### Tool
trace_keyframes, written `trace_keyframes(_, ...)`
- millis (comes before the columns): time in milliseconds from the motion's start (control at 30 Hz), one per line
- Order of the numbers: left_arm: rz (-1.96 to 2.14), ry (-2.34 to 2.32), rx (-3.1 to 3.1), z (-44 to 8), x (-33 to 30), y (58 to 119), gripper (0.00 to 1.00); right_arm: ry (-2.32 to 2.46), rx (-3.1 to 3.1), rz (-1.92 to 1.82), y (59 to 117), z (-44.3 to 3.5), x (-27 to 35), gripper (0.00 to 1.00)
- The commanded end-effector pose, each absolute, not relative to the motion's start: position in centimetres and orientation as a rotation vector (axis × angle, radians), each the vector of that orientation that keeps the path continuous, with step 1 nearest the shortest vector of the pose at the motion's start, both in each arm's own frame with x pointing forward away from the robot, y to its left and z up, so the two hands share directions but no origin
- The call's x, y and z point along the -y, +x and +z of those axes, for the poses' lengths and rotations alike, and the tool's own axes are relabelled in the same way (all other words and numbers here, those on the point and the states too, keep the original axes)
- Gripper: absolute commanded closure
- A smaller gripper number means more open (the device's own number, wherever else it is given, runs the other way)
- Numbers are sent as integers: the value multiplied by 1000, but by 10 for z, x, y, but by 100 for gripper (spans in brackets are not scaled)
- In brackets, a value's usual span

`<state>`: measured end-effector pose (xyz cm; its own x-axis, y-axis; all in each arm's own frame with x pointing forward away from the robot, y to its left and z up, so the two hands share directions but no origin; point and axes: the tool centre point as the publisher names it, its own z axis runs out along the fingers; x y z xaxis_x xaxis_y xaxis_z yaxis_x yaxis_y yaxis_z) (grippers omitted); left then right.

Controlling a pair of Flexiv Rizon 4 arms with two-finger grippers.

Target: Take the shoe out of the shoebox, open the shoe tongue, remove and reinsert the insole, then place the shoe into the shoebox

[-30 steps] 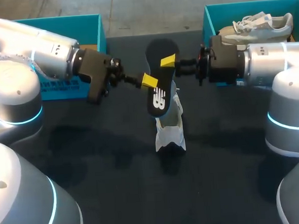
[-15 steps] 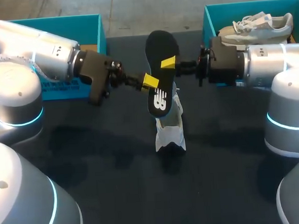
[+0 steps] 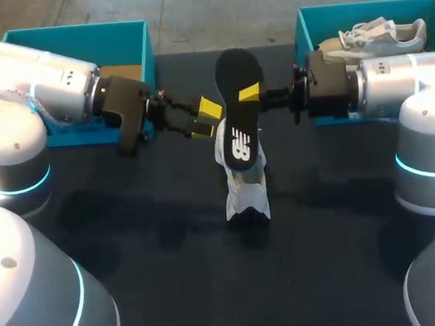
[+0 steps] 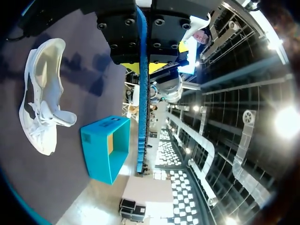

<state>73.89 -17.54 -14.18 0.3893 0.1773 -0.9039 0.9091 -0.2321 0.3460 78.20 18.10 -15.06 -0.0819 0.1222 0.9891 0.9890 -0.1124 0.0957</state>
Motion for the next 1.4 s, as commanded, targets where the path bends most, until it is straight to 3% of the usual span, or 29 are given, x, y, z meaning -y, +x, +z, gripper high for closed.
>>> trace_keyframes(33,-916,1638,-1006,-141,172,729,0,-1338,1326,-1267,786,-150,-181,100)
trace_keyframes(733,-810,1738,-1384,-119,163,746,0,-1380,1355,-1172,785,-179,-182,100)
trace_keyframes(1400,-555,2172,-1814,-98,159,765,0,-1359,1372,-1151,778,-187,-192,100)
